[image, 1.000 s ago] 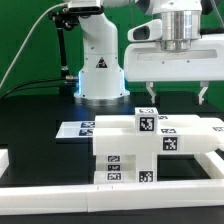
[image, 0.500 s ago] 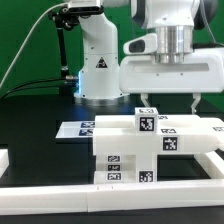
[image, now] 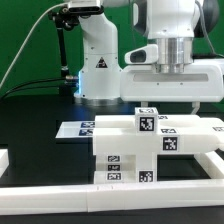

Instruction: Assemble chair

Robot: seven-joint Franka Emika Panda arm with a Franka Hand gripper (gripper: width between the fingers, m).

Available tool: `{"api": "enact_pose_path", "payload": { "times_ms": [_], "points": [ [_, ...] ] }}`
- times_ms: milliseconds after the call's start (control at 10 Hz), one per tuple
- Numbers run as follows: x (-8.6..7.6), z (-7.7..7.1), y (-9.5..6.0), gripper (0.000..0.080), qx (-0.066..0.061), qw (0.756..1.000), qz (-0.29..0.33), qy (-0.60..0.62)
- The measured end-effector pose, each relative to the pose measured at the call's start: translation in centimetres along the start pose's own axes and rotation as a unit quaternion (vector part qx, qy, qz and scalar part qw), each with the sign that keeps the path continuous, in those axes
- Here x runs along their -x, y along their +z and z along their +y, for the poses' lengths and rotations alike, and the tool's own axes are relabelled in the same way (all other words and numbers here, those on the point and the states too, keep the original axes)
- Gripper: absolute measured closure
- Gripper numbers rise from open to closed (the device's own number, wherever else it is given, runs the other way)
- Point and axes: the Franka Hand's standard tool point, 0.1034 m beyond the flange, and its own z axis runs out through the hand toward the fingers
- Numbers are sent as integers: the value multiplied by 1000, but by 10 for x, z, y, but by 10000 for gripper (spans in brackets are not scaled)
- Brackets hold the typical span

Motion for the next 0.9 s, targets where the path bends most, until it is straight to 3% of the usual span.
{"api": "enact_pose_path", "payload": {
  "times_ms": [300, 600, 900],
  "points": [
    [1, 1, 4, 151, 2, 1000, -1, 0],
    [11, 0, 24, 151, 13, 1000, -5, -8],
    [13, 0, 25, 151, 14, 1000, -6, -10]
  ]
}}
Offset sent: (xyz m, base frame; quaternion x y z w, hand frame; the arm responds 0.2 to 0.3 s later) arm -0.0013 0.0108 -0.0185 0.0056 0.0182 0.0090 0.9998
